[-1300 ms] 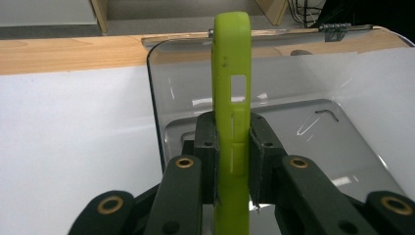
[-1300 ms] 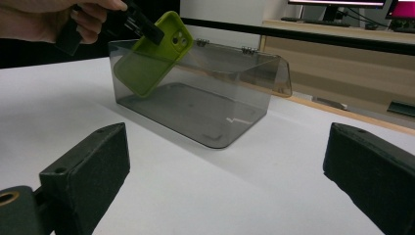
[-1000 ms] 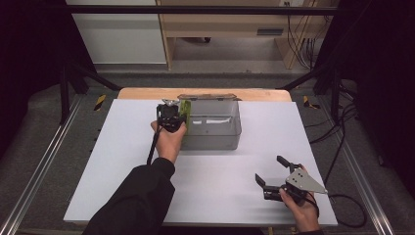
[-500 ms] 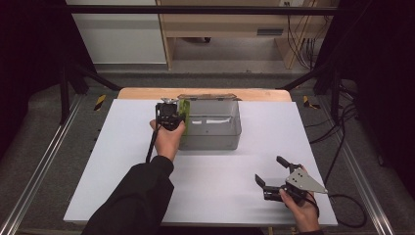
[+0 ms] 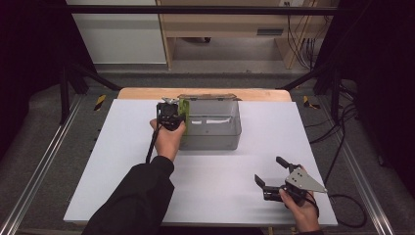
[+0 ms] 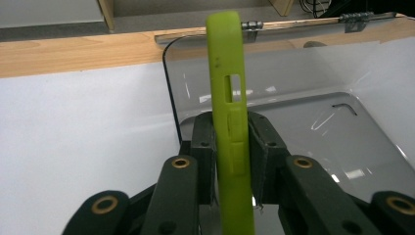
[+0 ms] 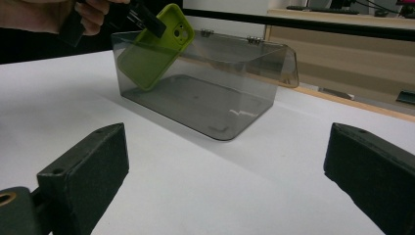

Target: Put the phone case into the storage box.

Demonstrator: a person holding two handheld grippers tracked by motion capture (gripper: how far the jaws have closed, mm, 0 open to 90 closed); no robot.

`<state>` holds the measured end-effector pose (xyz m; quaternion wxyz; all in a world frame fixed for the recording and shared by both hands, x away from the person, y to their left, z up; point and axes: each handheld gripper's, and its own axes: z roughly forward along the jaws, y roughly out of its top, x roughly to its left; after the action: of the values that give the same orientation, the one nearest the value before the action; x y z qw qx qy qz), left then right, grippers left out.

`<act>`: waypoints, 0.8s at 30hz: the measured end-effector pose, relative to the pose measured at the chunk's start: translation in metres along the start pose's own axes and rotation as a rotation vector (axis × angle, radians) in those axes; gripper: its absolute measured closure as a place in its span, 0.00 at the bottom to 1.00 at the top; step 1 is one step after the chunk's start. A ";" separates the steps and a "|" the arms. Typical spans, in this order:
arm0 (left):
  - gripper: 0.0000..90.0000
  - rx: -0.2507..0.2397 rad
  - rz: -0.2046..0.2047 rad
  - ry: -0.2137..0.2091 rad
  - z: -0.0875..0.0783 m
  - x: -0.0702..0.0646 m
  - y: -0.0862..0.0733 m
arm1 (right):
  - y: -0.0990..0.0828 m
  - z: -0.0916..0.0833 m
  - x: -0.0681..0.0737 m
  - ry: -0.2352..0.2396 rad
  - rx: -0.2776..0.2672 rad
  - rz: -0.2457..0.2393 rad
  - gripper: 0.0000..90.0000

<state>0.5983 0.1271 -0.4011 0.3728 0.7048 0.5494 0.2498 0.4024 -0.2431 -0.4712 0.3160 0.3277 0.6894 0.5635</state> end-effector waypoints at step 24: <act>0.77 -0.037 0.049 0.018 0.003 -0.005 -0.004 | 0.001 -0.001 -0.001 0.016 -0.008 0.042 0.03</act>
<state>0.5968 0.1220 -0.4053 0.3747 0.7087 0.5307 0.2753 0.4025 -0.2440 -0.4704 0.3000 0.3364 0.6827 0.5751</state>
